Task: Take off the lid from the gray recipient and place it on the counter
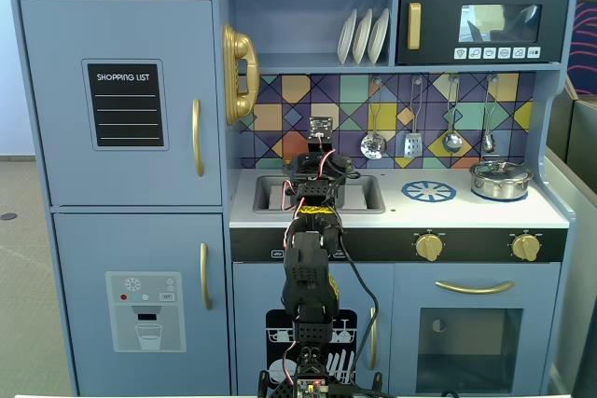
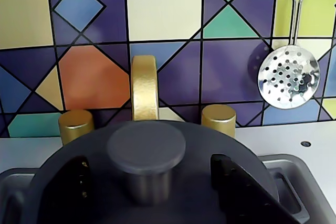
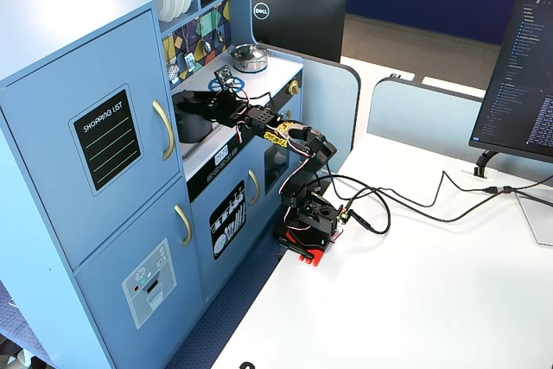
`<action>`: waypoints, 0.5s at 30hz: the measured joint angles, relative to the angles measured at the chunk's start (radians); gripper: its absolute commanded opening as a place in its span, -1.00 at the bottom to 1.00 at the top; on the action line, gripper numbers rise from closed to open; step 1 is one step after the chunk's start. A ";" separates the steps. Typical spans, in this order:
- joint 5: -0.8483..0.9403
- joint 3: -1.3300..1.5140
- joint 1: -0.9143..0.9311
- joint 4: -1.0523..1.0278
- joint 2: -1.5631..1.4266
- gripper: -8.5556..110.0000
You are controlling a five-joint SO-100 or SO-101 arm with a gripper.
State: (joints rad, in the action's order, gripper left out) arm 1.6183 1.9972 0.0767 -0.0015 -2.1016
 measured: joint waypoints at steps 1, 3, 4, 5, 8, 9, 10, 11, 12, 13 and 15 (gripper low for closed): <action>0.000 -0.005 0.000 0.003 0.009 -0.54; 0.000 -0.014 0.000 0.003 0.017 -0.60; 0.000 -0.015 0.000 0.003 0.020 -0.63; 0.000 -0.015 0.000 0.006 0.021 -0.68; 0.000 -0.015 0.000 0.017 0.021 -0.85; 0.000 -0.015 0.000 0.021 0.021 -0.86; -0.002 -0.015 -0.002 0.028 0.021 -0.86; -0.006 -0.015 -0.005 0.032 0.021 -0.86; -0.009 -0.015 -0.008 0.035 0.021 -0.86; -0.009 -0.015 -0.011 0.038 0.021 -0.86; -0.015 -0.015 -0.014 0.040 0.021 -0.86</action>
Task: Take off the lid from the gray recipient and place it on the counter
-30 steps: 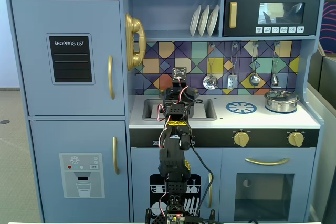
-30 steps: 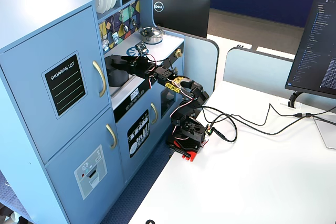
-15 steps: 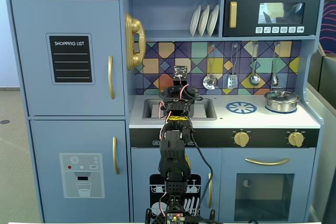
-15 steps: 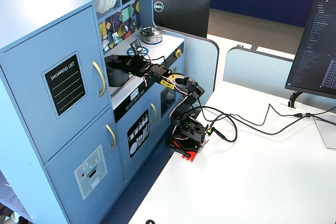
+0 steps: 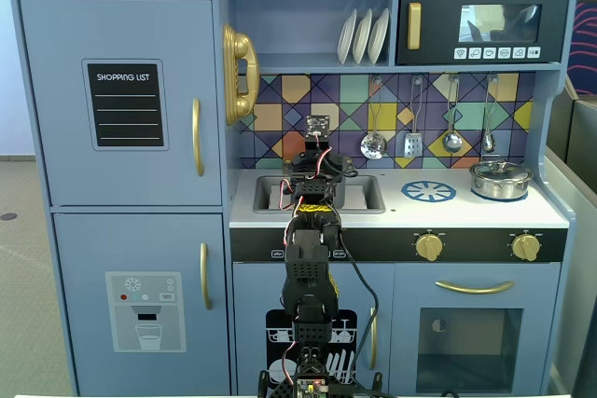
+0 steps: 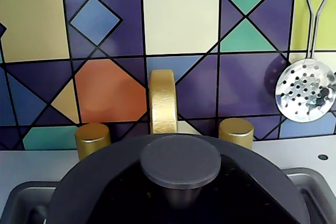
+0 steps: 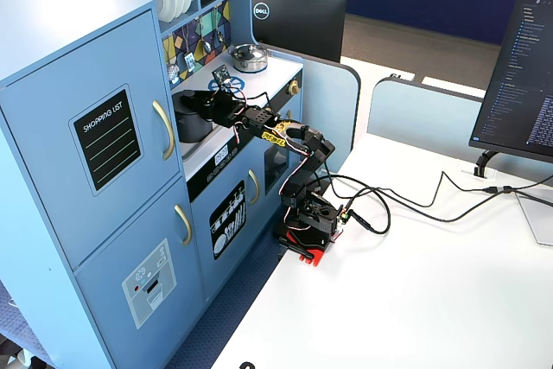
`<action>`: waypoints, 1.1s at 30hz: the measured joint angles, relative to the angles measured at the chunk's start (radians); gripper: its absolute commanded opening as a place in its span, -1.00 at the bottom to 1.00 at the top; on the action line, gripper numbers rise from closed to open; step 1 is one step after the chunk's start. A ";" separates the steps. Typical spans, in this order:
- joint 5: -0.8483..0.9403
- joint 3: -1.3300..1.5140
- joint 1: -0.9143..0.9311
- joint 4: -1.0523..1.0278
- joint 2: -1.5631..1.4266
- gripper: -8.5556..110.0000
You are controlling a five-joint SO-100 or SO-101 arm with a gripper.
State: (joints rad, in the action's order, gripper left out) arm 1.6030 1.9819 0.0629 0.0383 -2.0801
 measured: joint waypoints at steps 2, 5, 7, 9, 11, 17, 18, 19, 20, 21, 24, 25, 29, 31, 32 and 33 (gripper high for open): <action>-0.006 0.000 0.000 0.000 0.000 -0.86; -0.008 0.000 -0.006 0.006 0.000 -0.86; -0.008 0.000 -0.012 0.017 0.000 -0.86; -0.008 0.000 -0.018 0.021 0.000 -0.86; -0.003 -0.008 -0.023 0.021 0.000 -0.86; 0.040 -0.043 -0.052 0.023 -0.020 -0.86; 0.044 -0.048 -0.057 0.023 -0.028 -0.86; 0.049 -0.051 -0.060 0.023 -0.034 -0.86; 0.052 -0.054 -0.060 0.023 -0.040 -0.86; 0.055 -0.058 -0.060 0.023 -0.046 -0.86; 0.055 -0.061 -0.032 0.023 -0.063 -0.86; 0.055 -0.061 -0.015 0.023 -0.066 -0.86; 0.046 -0.061 0.086 0.009 -0.089 -0.86; 0.028 -0.061 0.143 0.002 -0.101 -0.86; 0.020 -0.061 0.173 -0.006 -0.107 -0.86; 0.014 -0.061 0.202 -0.011 -0.112 -0.86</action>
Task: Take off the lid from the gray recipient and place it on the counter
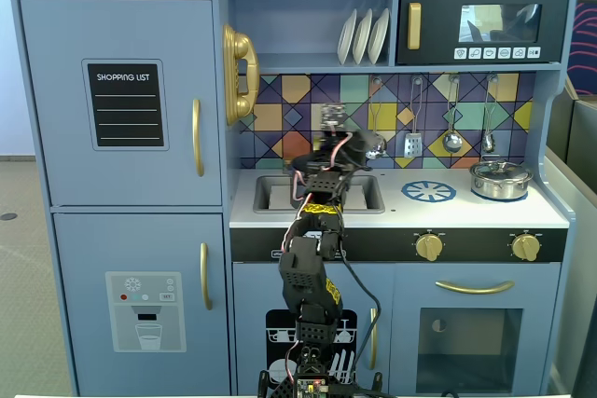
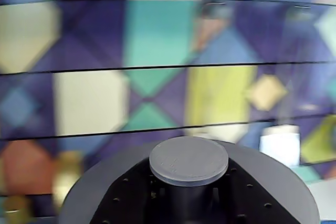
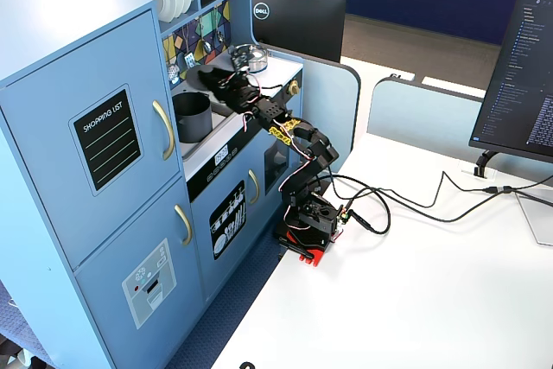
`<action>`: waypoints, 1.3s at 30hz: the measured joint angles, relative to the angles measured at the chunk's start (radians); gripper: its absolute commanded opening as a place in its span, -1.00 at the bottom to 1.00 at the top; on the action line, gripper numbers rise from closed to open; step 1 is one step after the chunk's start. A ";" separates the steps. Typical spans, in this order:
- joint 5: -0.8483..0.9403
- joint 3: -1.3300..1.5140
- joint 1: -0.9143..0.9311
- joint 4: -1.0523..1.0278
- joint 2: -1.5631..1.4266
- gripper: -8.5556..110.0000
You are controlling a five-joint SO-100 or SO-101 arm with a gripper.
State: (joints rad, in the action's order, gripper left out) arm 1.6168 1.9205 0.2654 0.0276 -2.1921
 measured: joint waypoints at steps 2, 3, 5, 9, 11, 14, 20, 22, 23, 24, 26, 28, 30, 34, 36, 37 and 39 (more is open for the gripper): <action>-0.012 0.000 0.060 -0.011 -0.011 -0.86; -0.017 0.000 0.087 -0.011 -0.015 -0.86; -0.023 0.000 0.138 -0.011 -0.023 -0.86; -0.034 0.009 0.207 -0.005 -0.026 -0.86; -0.043 0.035 0.244 0.018 -0.026 -0.86; -0.055 0.075 0.293 0.058 -0.021 -0.86; -0.058 0.137 0.311 0.146 0.049 -0.86; -0.058 0.141 0.319 0.164 0.083 -0.86; -0.058 0.144 0.322 0.175 0.100 -0.86; -0.058 0.150 0.327 0.184 0.115 -0.86; -0.058 0.153 0.330 0.206 0.150 -0.86; -0.058 0.153 0.330 0.225 0.184 -0.86; -0.058 0.153 0.324 0.244 0.218 -0.86; -0.058 0.153 0.319 0.270 0.281 -0.86; -0.058 0.153 0.319 0.287 0.314 -0.86; -0.058 0.153 0.319 0.293 0.330 -0.86; -0.063 0.153 0.319 0.302 0.356 -0.86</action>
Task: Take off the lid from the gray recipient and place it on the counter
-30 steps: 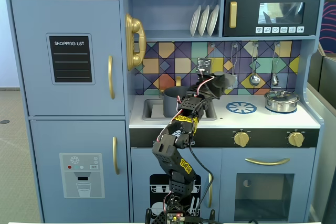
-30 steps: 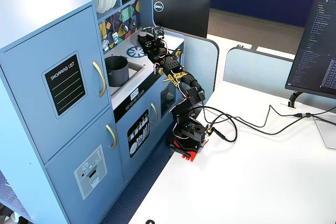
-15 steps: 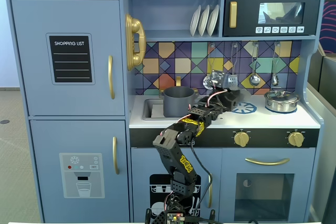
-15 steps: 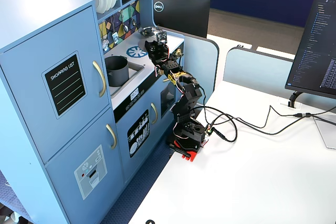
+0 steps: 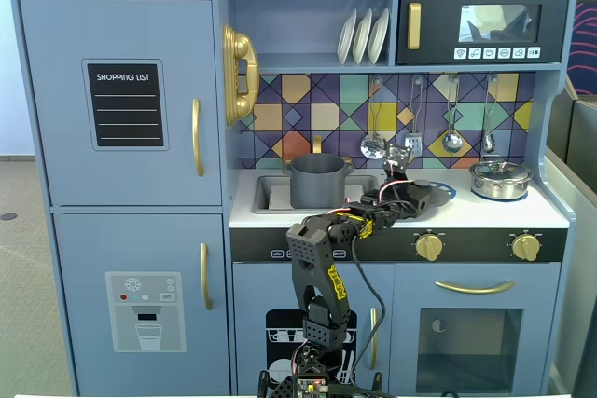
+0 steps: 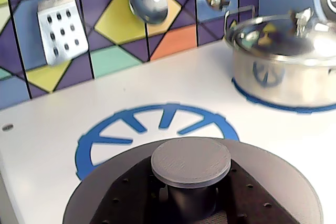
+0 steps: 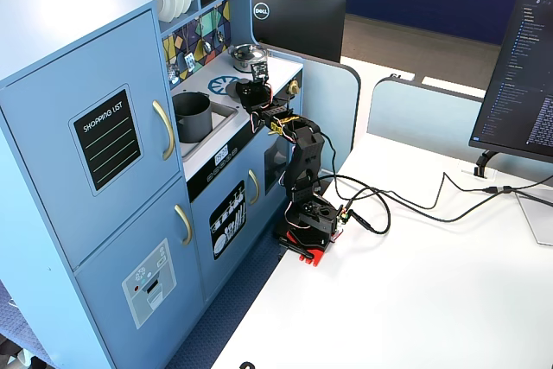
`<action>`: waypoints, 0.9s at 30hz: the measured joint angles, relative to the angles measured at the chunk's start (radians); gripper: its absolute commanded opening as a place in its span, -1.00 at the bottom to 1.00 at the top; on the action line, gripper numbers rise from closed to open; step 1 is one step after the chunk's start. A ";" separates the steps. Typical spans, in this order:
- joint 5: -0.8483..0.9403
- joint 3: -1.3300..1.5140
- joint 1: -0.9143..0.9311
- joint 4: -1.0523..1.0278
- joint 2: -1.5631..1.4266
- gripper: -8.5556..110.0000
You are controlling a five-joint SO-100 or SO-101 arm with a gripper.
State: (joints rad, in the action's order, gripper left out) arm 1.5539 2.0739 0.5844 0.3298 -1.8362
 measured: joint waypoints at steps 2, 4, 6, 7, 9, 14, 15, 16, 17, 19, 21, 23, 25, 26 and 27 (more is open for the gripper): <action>-0.005 0.000 0.000 0.014 0.028 -0.86; -0.005 0.000 0.000 0.028 0.051 -0.86; -0.005 0.000 0.000 0.041 0.067 -0.86; -0.005 0.000 0.000 0.048 0.075 -0.86; -0.005 -0.002 0.000 0.058 0.084 -0.86; -0.020 -0.002 0.000 0.089 0.097 -0.47; -0.020 -0.002 0.002 0.092 0.097 -0.40; -0.020 -0.002 0.002 0.094 0.097 -0.36; -0.020 -0.002 0.002 0.095 0.097 -0.32; -0.012 -0.002 0.002 0.095 0.097 -0.28; -0.002 0.006 0.006 0.095 0.097 -0.26; 0.002 0.015 0.009 0.095 0.089 -0.25; 0.003 0.023 0.018 0.098 0.080 -0.24; 0.006 0.032 0.026 0.098 0.072 -0.24; 0.006 0.038 0.032 0.098 0.061 -0.24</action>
State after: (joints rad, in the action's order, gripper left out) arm 1.5601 2.1123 0.6167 0.4280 -1.7748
